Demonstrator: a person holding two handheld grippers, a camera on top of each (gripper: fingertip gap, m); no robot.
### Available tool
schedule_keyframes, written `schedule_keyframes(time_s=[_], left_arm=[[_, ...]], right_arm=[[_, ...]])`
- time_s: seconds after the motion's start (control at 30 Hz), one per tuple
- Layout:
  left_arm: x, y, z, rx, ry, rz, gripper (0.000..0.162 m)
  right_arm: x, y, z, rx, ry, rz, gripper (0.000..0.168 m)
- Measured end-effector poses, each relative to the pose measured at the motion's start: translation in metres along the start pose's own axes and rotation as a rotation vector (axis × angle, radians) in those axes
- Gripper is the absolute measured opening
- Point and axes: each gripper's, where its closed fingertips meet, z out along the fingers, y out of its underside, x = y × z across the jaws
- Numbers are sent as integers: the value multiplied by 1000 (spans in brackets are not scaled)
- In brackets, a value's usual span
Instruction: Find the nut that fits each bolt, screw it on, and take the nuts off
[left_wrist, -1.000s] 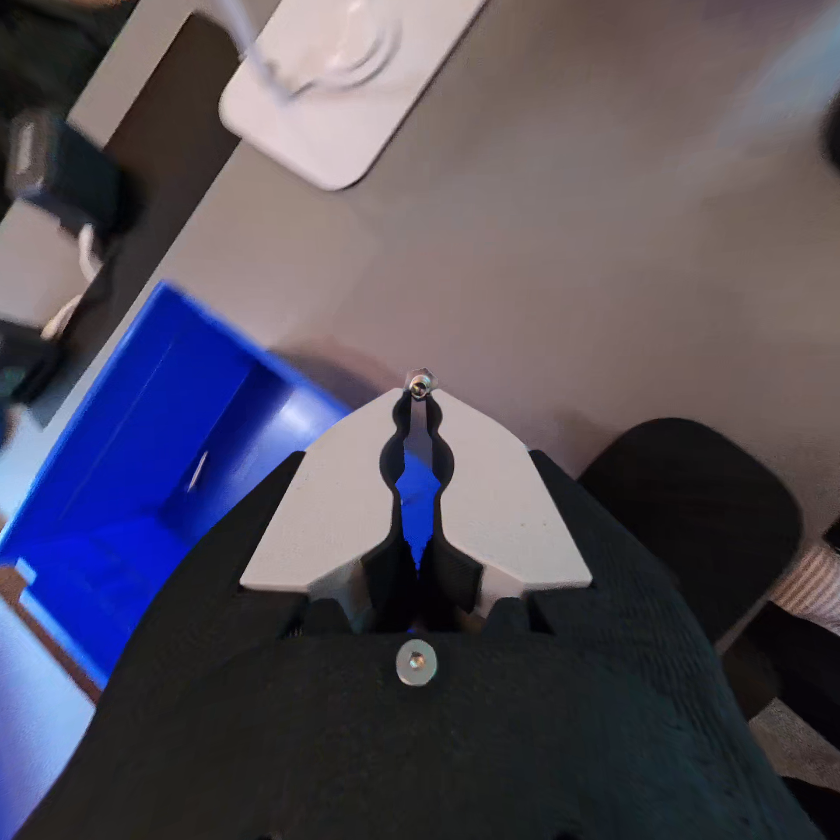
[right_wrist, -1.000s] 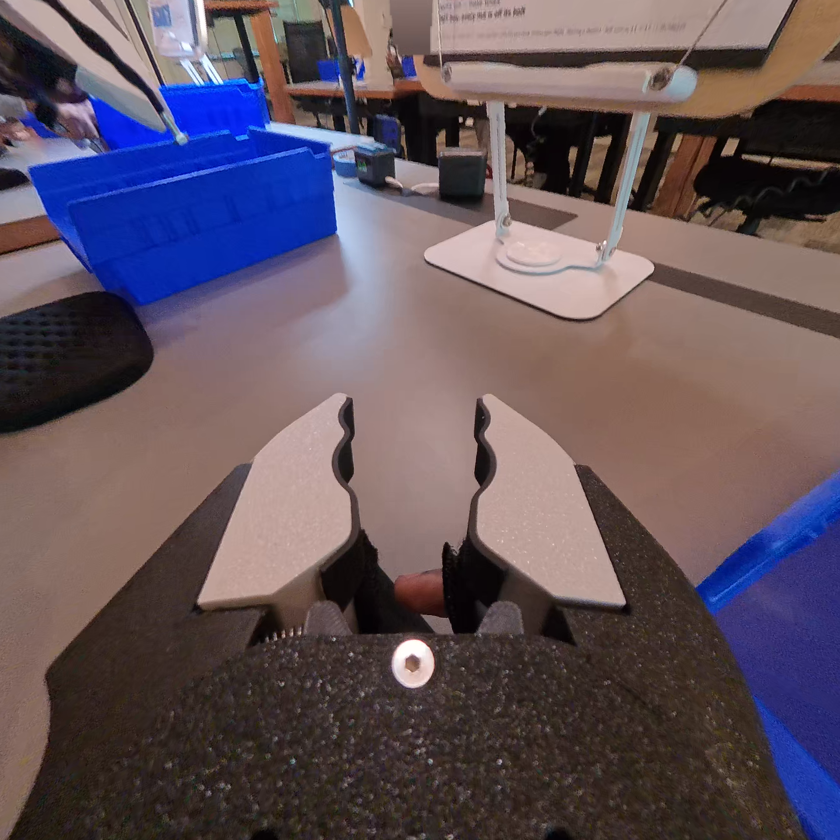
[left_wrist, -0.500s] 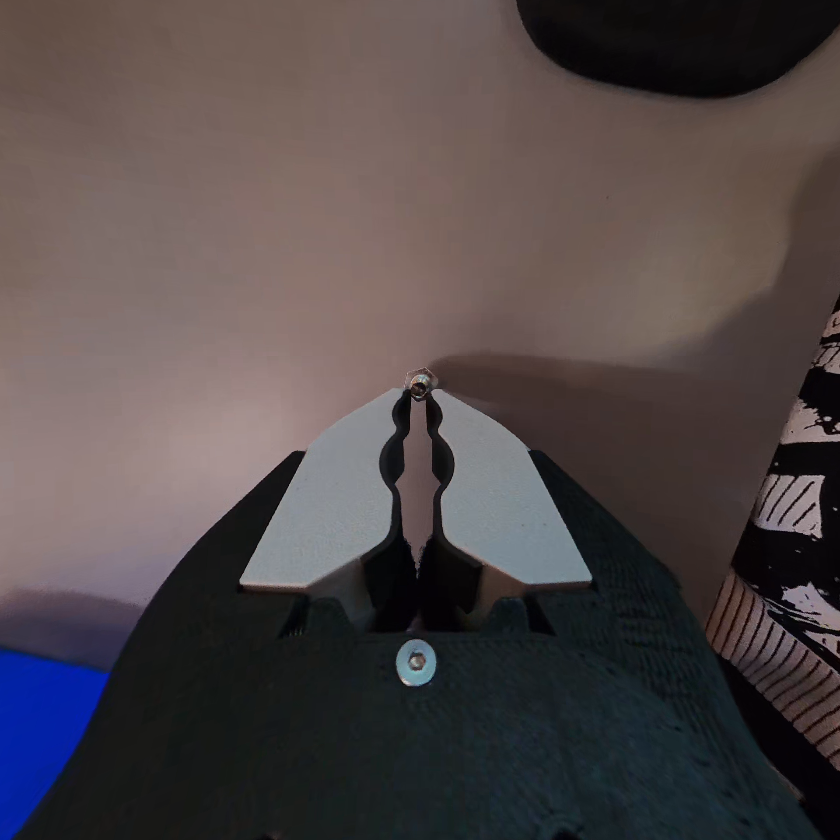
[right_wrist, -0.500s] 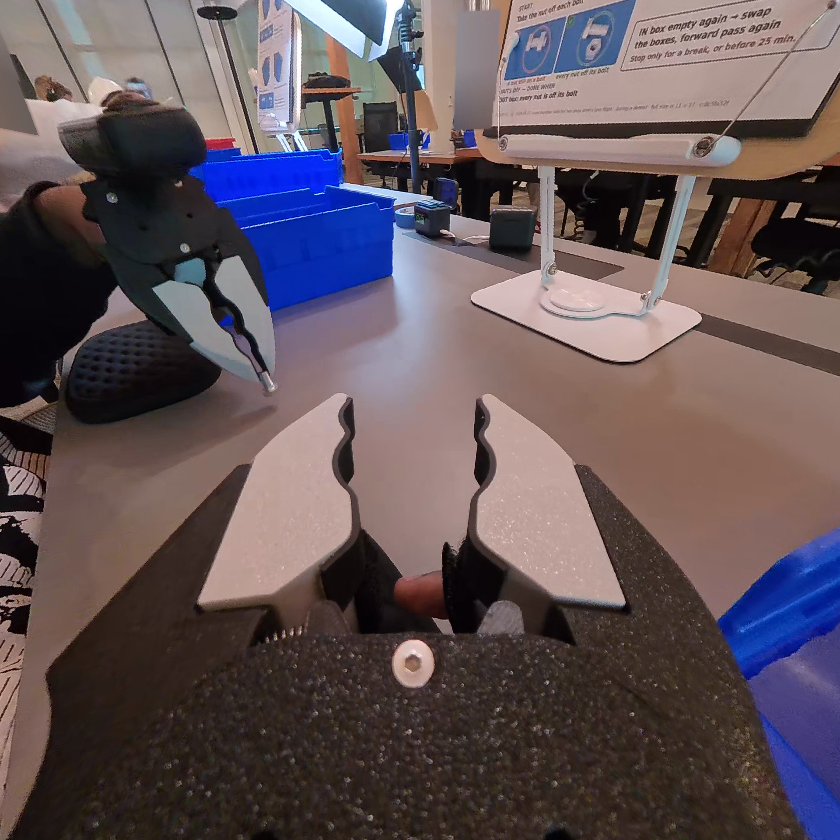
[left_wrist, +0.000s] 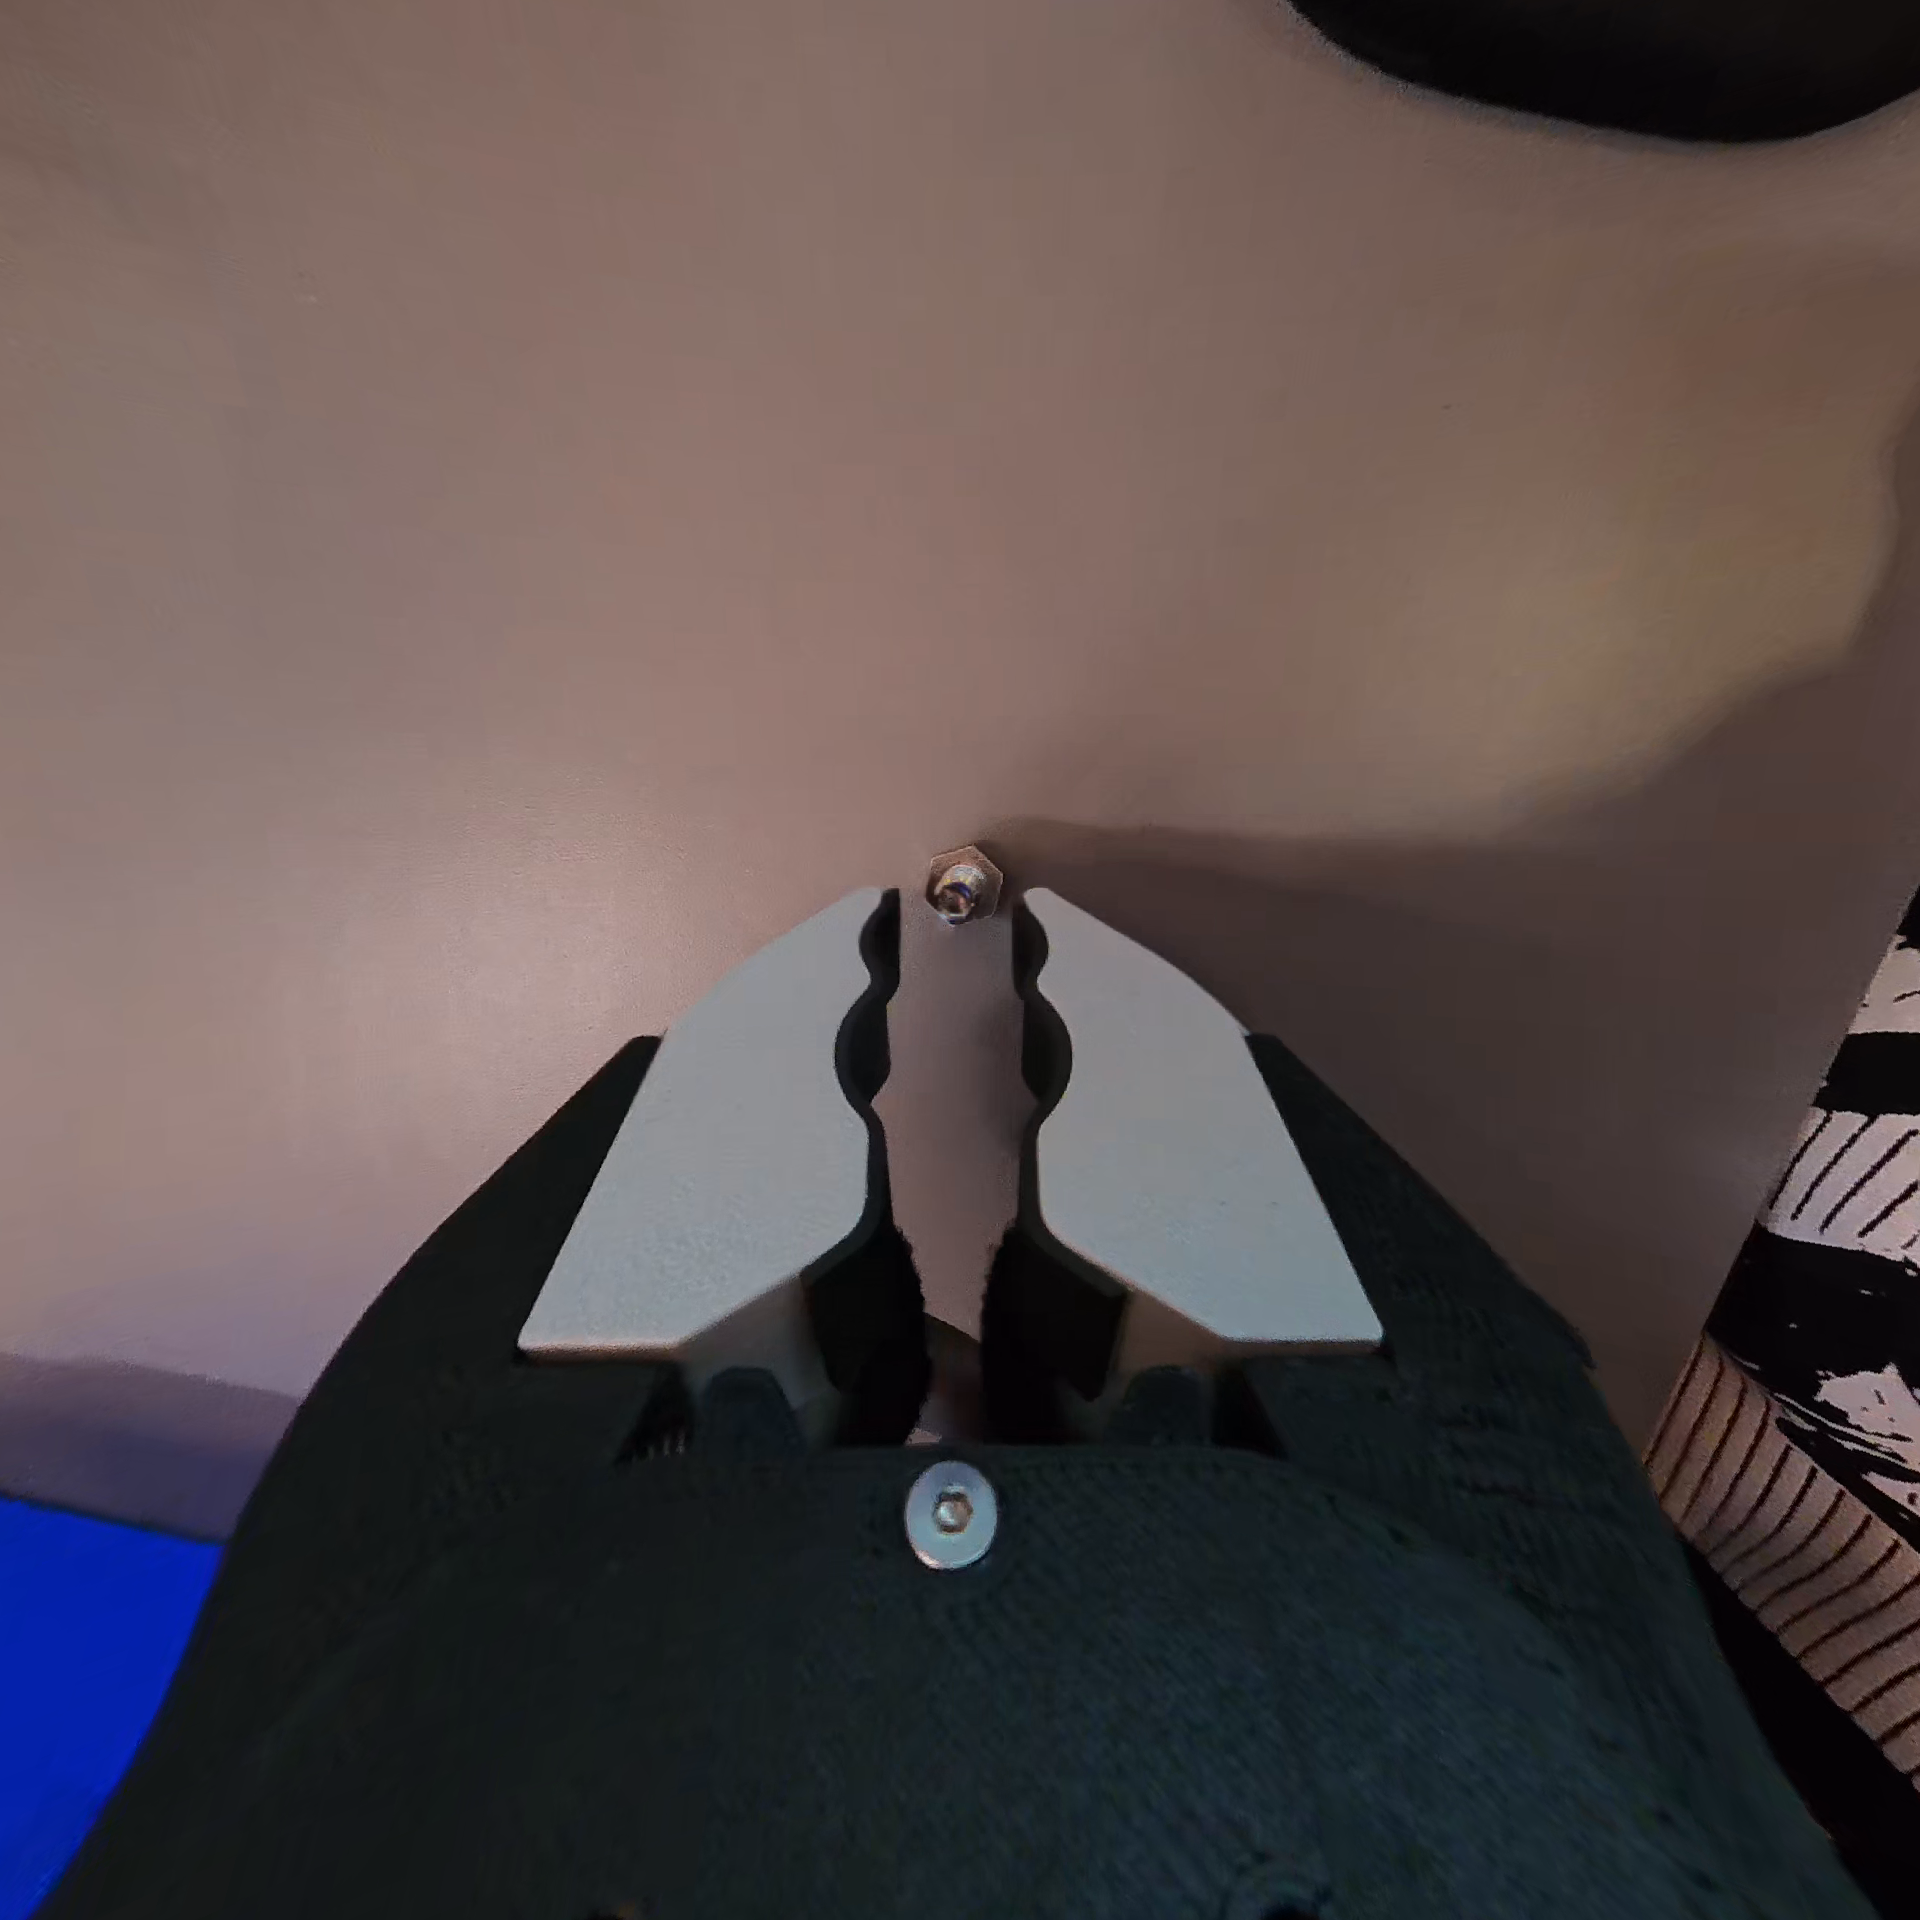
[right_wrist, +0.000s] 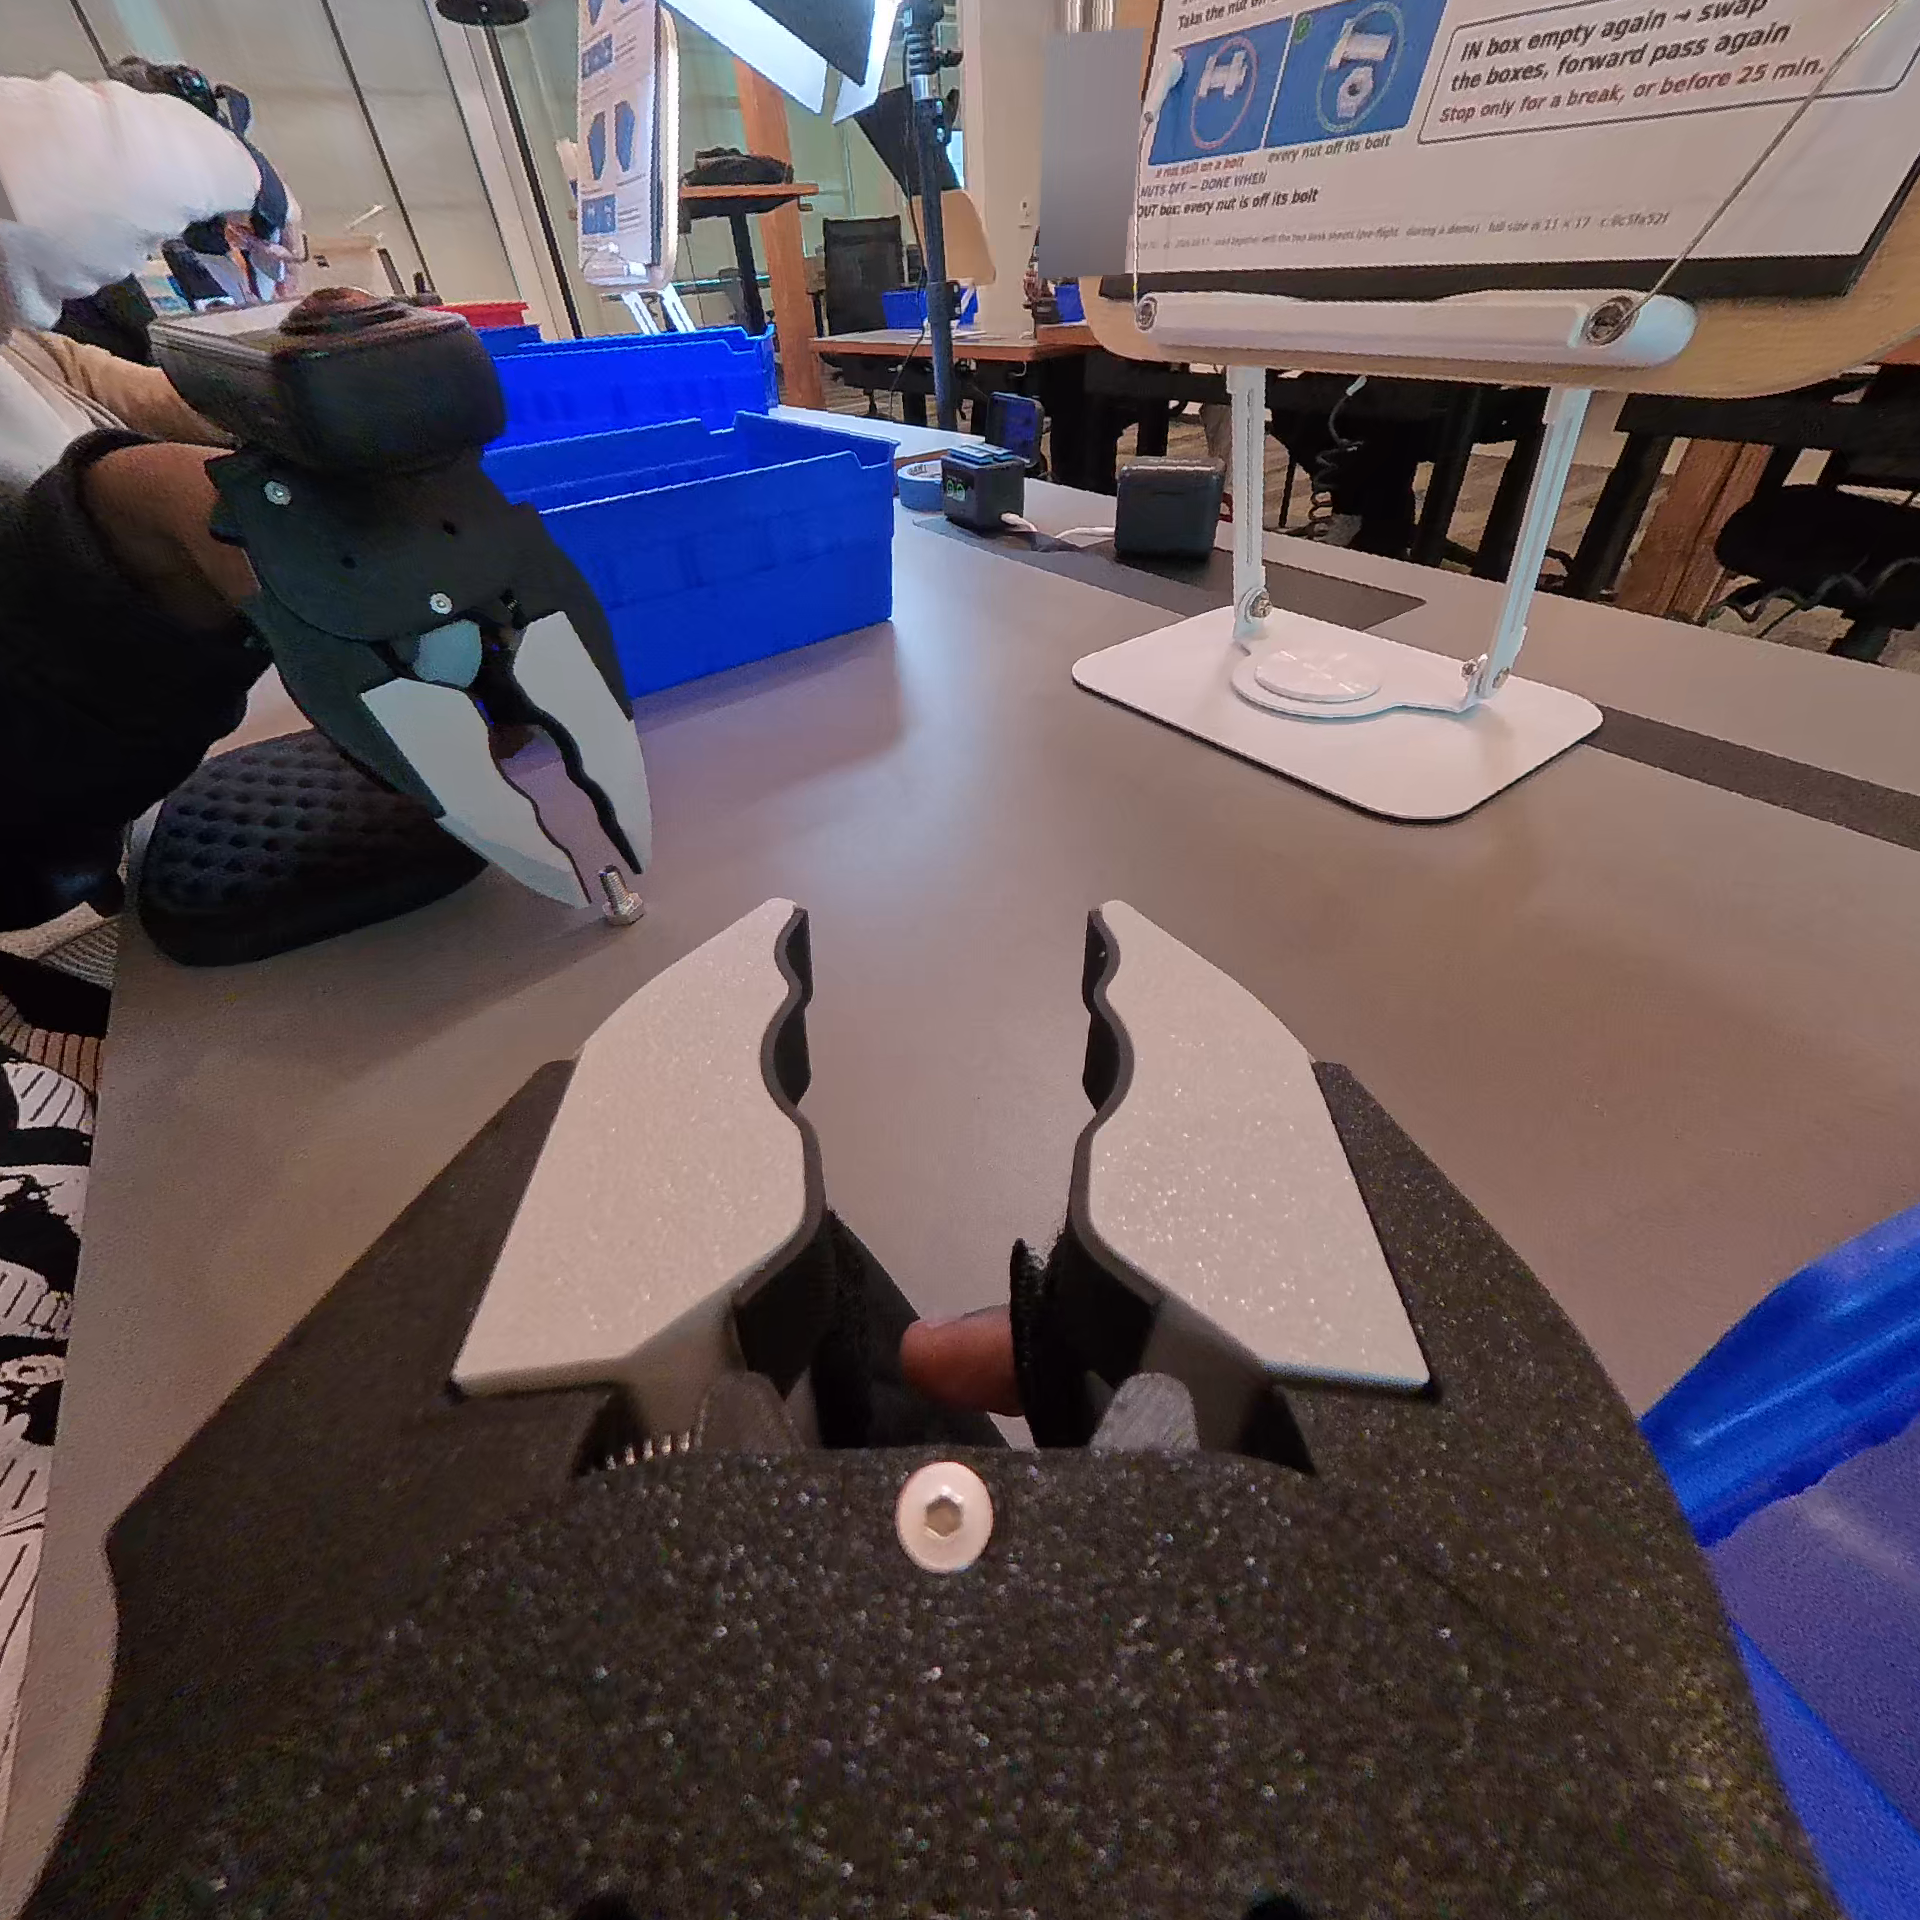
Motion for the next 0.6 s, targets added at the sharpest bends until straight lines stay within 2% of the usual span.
schedule_keyframes(time_s=[0.13,0.2,0.3,0.4,0.47,0.53,0.6], left_arm=[[-4,-6,-15,95,-22,-41,28],[-10,-10,-43,213,-43,-95,29],[-27,-1,-104,426,-100,-221,34],[-57,43,-163,525,-248,-356,37],[-81,86,-188,510,-360,-477,37],[-99,136,-191,405,-428,-594,37],[-106,178,-176,277,-394,-689,37]], right_arm=[[0,-1,0,5,-2,0,51],[0,-1,-1,6,-1,3,51],[0,1,1,-6,0,6,51],[0,4,3,-31,1,1,51],[-1,6,5,-46,1,-10,51],[-2,7,5,-55,2,-23,51],[-3,7,6,-61,2,-32,51]])
